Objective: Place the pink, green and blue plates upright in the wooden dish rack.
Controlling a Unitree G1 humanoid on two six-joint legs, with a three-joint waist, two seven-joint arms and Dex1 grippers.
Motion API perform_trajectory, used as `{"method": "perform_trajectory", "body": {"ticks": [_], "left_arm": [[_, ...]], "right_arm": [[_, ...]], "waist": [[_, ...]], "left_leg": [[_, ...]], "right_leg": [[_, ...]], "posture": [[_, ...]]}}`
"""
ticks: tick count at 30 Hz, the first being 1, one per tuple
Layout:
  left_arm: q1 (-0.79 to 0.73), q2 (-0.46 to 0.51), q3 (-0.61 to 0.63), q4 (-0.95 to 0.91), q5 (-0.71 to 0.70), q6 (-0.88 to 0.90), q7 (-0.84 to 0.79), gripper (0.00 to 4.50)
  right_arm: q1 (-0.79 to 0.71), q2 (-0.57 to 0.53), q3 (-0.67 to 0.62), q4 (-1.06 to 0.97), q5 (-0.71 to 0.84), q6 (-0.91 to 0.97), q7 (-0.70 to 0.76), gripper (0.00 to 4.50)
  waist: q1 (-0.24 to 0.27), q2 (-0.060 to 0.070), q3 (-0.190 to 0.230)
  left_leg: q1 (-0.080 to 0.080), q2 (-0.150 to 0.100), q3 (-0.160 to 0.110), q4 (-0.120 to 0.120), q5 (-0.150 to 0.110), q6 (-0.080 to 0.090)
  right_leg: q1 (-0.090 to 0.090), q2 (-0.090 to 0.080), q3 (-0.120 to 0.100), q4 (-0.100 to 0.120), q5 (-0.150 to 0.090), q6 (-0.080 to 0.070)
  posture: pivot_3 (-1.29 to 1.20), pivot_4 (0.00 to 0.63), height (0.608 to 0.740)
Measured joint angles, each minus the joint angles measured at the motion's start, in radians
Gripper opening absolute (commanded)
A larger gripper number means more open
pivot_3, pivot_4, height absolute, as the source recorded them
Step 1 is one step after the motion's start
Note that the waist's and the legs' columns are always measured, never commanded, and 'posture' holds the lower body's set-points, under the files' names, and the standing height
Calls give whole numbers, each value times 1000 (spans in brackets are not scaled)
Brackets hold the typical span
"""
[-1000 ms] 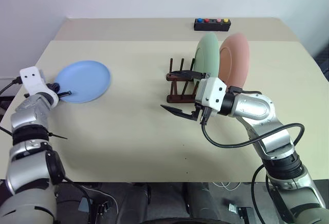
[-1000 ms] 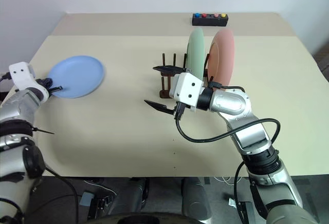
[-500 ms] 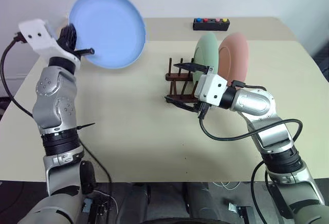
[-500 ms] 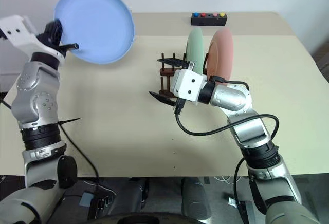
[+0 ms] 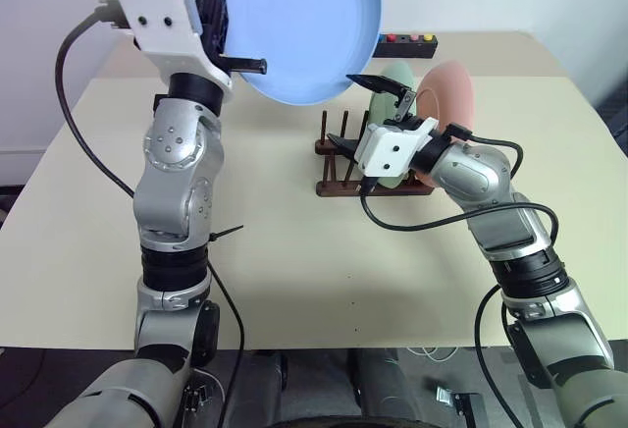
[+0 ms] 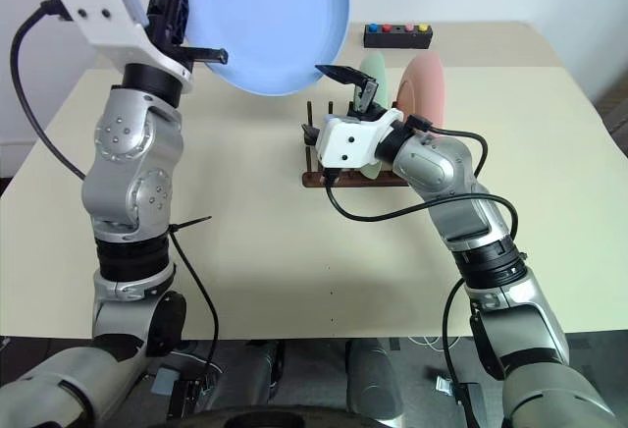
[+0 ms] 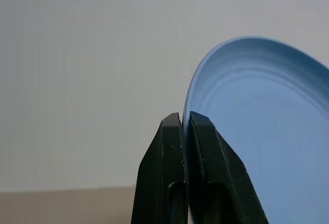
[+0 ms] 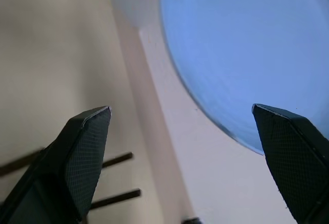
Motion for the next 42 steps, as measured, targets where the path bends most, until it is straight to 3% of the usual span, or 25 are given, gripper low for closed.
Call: {"method": "perform_trajectory", "body": {"ticks": [2,4,7,12,13,16,19,26,30,34,38,42], "left_arm": [[0,-10,-10,-5,5,12,0,36],[0,-24,-28,-11,10,19,-2,0],[1,-32,-50,-30,18,24,-12,0],[13,-38,-58,-33,19,46,-23,0],[14,-39,-58,-33,19,48,-25,0],[14,-43,-56,-33,19,57,-27,0],[13,-69,-36,-33,-2,61,-29,960],[13,-101,72,-34,-97,53,-33,4367],[3,-74,188,-26,-137,16,-3,4442],[-9,42,300,39,-126,-34,13,4442],[94,156,304,125,-62,-97,-46,4442],[234,212,242,208,-19,-100,-142,4442]], "right_arm": [[-5,0,12,10,-29,-17,-12,4500],[-11,1,27,20,-65,-35,-23,3972],[-20,0,54,39,-111,-68,-34,2725],[-20,-5,55,43,-141,-87,-47,145],[-20,-8,56,43,-147,-91,-48,32],[-20,-9,56,44,-160,-97,-48,32],[-19,-9,56,44,-170,-102,-49,0],[-17,-11,56,48,-207,-107,-72,0],[-17,-17,56,56,-221,-116,-81,0],[-17,-22,56,57,-222,-147,-88,0],[-19,1,52,57,-164,-162,-87,0],[-22,69,32,16,16,-139,-47,0]], "waist": [[0,0,0],[1,0,0],[1,0,0],[1,0,0],[1,0,0],[2,0,0],[2,0,0],[1,0,0],[0,0,0],[-1,0,0],[-1,0,0],[-1,0,0]], "left_leg": [[0,0,0,0,0,0],[0,0,0,0,0,0],[0,0,0,0,0,0],[0,0,0,0,0,0],[0,0,0,0,0,0],[0,0,0,0,0,0],[0,0,0,0,0,0],[0,0,0,0,0,0],[0,0,0,0,0,0],[0,0,0,0,0,-1],[0,0,0,0,0,-1],[0,0,0,0,0,-1]], "right_leg": [[0,0,0,0,0,0],[0,0,0,0,0,0],[0,0,0,0,0,0],[0,0,0,0,0,0],[0,0,0,0,0,0],[0,0,0,0,0,0],[0,0,0,0,0,0],[0,0,0,0,0,0],[0,0,0,0,0,0],[0,0,0,0,0,0],[0,0,0,0,0,0],[1,0,0,0,0,0]], "posture": [[0,150,740],[0,150,740],[0,150,740],[0,150,740],[0,150,740],[0,150,740],[0,150,740],[0,150,740],[0,150,740],[0,150,740],[0,150,740],[0,150,740]]}}
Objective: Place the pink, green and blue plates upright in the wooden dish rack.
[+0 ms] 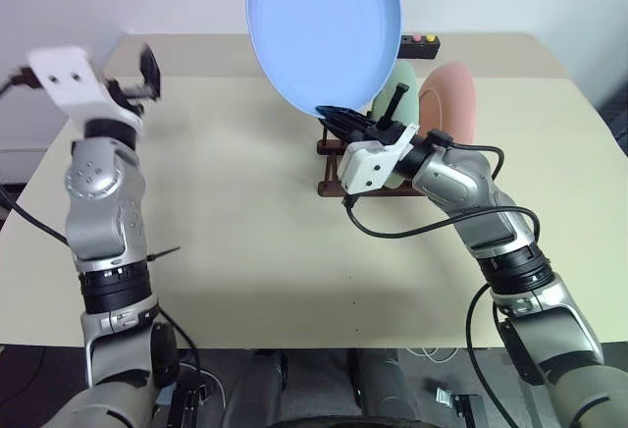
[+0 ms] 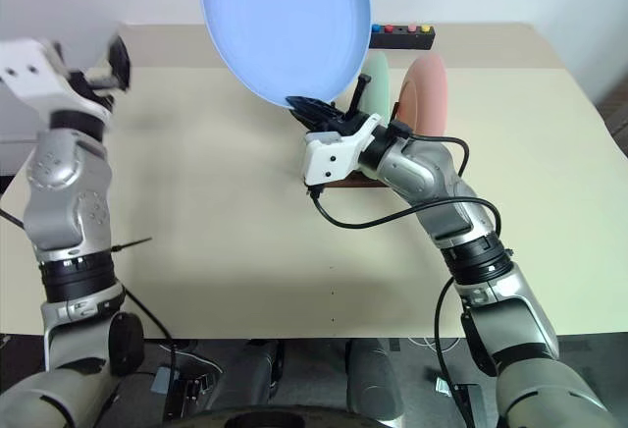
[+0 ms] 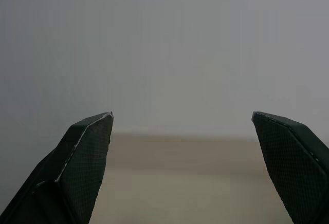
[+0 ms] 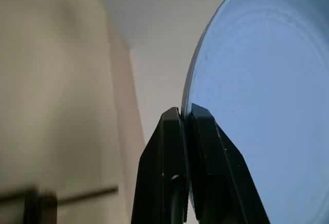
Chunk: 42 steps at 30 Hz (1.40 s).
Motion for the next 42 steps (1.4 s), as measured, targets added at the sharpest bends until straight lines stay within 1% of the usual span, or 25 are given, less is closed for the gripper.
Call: {"method": "perform_trajectory", "body": {"ticks": [4,7,8,10,14,18,26,33,42], "left_arm": [[135,9,-124,-2,16,-16,-138,4442],[208,9,-200,-25,14,-37,-233,4442],[235,12,-227,-38,15,-46,-270,4442],[268,14,-275,-45,16,-64,-324,4442],[324,30,-327,-56,16,-88,-417,4442],[354,40,-367,-63,17,-103,-476,4442],[374,39,-390,-101,4,-102,-533,4442],[414,39,-392,-140,-32,-98,-597,4442],[415,38,-392,-141,-30,-82,-600,4442]], "right_arm": [[1,59,-15,-103,226,102,86,0],[25,88,-22,-187,397,243,143,0],[43,108,-34,-214,471,318,151,0],[64,119,-49,-239,568,428,160,0],[101,144,-103,-281,742,604,161,0],[137,191,-151,-317,890,726,131,0],[141,232,-226,-313,1011,827,62,0],[142,236,-257,-274,1027,858,45,0],[148,235,-285,-221,1077,929,38,0]], "waist": [[1,0,0],[0,0,0],[0,0,0],[2,1,0],[1,1,0],[1,1,0],[1,1,0],[0,2,0],[0,2,0]], "left_leg": [[0,0,-1,0,0,0],[0,1,-1,0,0,0],[0,1,-1,0,0,0],[0,1,-1,0,0,0],[0,1,-1,-1,0,0],[0,1,-1,-1,0,0],[0,1,0,-1,0,0],[0,2,0,-1,0,0],[0,2,0,-1,0,0]], "right_leg": [[0,0,0,0,0,0],[0,0,0,1,0,-1],[0,0,0,1,0,-1],[0,0,0,1,1,-1],[0,1,0,1,0,-1],[-1,1,0,1,0,-1],[-1,1,0,1,0,-1],[-1,1,0,1,0,-1],[-1,1,0,1,0,-1]], "posture": [[0,150,740],[0,150,740],[0,150,740],[0,150,740],[0,150,740],[0,150,740],[0,150,740],[0,150,740],[0,150,740]]}}
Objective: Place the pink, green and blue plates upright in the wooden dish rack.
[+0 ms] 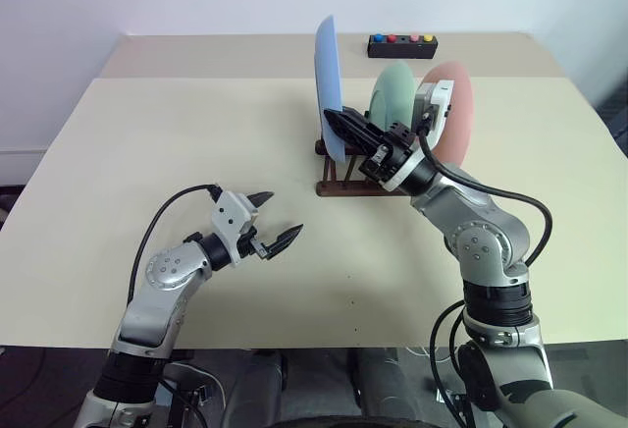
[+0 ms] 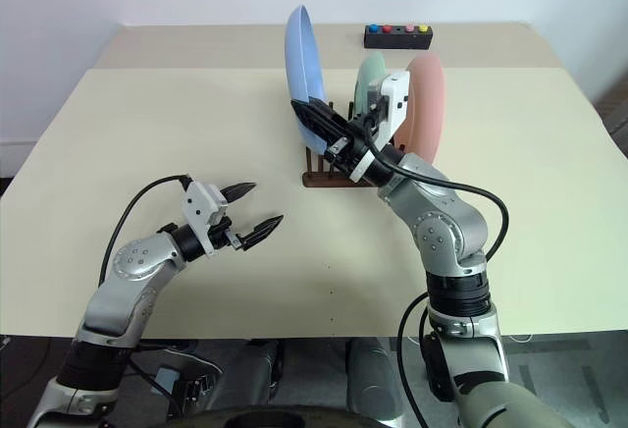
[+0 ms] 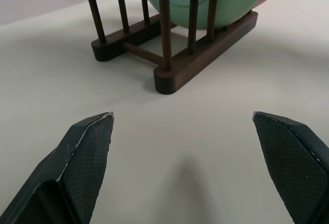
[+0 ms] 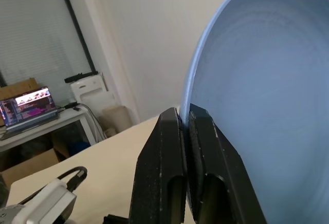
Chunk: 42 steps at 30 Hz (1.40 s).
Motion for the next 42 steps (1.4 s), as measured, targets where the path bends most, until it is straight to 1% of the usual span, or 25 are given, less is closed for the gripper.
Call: {"method": "perform_trajectory", "body": {"ticks": [13,16,18,21,23,29,37,42], "left_arm": [[-5,-3,-18,-29,3,29,9,4442],[-8,-3,-18,-40,3,41,11,4500],[-10,-3,-18,-48,3,48,12,4500],[-13,-2,-18,-64,3,54,14,4500],[-13,-2,-18,-71,2,68,16,4500],[-15,-1,-18,-76,2,85,21,4500],[-15,-1,-18,-75,2,85,20,4500],[-10,-1,-21,-75,3,80,20,4500]], "right_arm": [[0,12,-43,27,37,39,-28,0],[0,14,-45,27,46,50,-32,1016],[3,17,-47,27,52,55,-34,1949],[11,20,-47,27,56,59,-38,3534],[11,20,-47,26,55,58,-41,4459],[9,15,-45,26,14,32,-51,4459],[-24,-35,-11,10,-96,-26,-39,4459],[-59,-83,17,-33,-154,-54,-13,4459]], "waist": [[0,0,0],[0,0,0],[0,0,0],[0,0,0],[0,0,0],[0,0,0],[0,0,0],[0,0,0]], "left_leg": [[0,0,0,0,0,0],[0,0,0,0,0,0],[0,0,0,0,0,0],[0,0,0,0,0,0],[0,0,0,0,0,0],[0,0,0,0,0,0],[0,0,0,0,0,0],[0,0,0,0,0,0]], "right_leg": [[0,0,0,0,0,0],[0,0,0,0,0,0],[0,0,0,0,0,0],[0,0,0,0,0,0],[0,0,0,0,0,0],[0,0,0,0,0,0],[0,0,0,0,0,0],[0,0,0,0,0,0]], "posture": [[0,150,740],[0,150,740],[0,150,740],[0,150,740],[0,150,740],[0,150,740],[0,150,740],[0,150,740]]}}
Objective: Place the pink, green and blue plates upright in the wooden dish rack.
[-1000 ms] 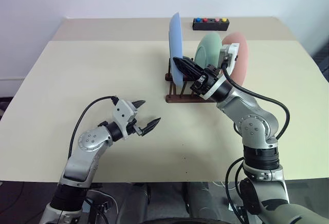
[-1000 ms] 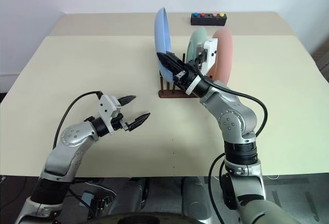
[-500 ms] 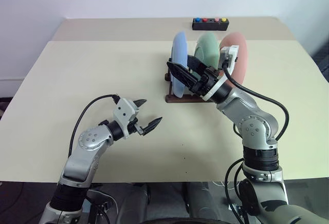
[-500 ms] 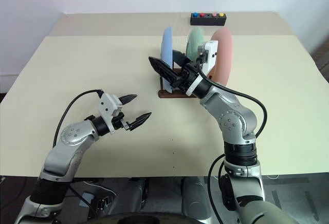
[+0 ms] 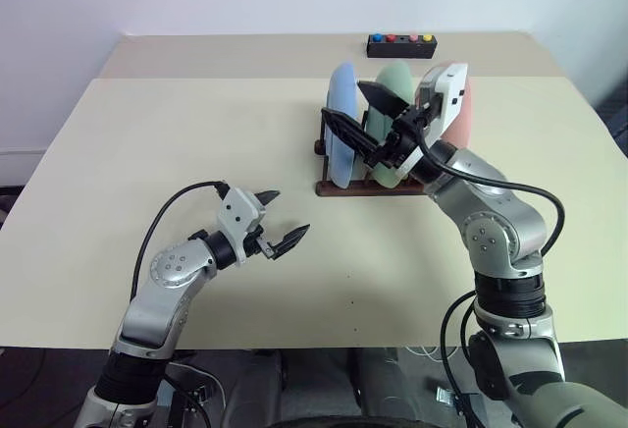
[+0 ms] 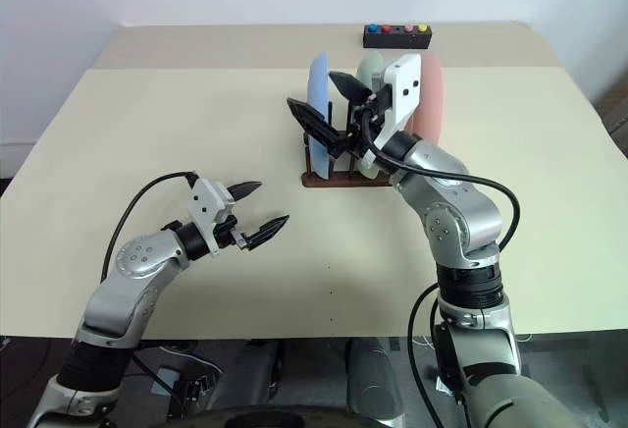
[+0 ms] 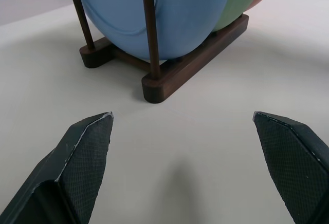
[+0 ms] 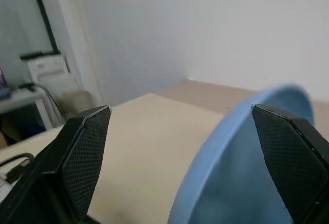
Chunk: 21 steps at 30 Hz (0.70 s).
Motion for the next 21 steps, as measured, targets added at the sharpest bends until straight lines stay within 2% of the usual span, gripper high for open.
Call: {"method": "perform_trajectory", "body": {"ticks": [8,13,15,18,21], "left_arm": [[13,2,-1,1,1,-16,1,4500],[10,16,36,34,3,-43,12,4500],[7,21,46,46,4,-54,13,4500],[20,35,71,71,5,-81,10,4500],[17,36,71,100,9,-87,9,4500]], "right_arm": [[-24,-112,18,-101,-59,-58,81,4459],[36,-253,-114,-187,2,-80,180,4459],[123,-313,-179,-210,34,-79,230,4459],[411,-425,-299,-236,48,-80,344,4459],[579,-447,-377,-233,40,-83,387,4459]], "waist": [[1,0,0],[7,0,0],[10,0,0],[14,0,0],[2,1,0]], "left_leg": [[0,0,0,0,0,0],[-1,0,0,0,0,1],[-1,0,0,0,0,1],[-1,0,0,0,-2,3],[1,1,3,2,-2,3]], "right_leg": [[0,0,0,-1,0,0],[1,0,0,-2,0,0],[2,0,-1,-2,0,0],[3,-1,0,-4,-1,1],[3,0,1,-3,0,1]], "posture": [[0,150,740],[0,150,740],[0,150,740],[0,150,740],[0,150,740]]}}
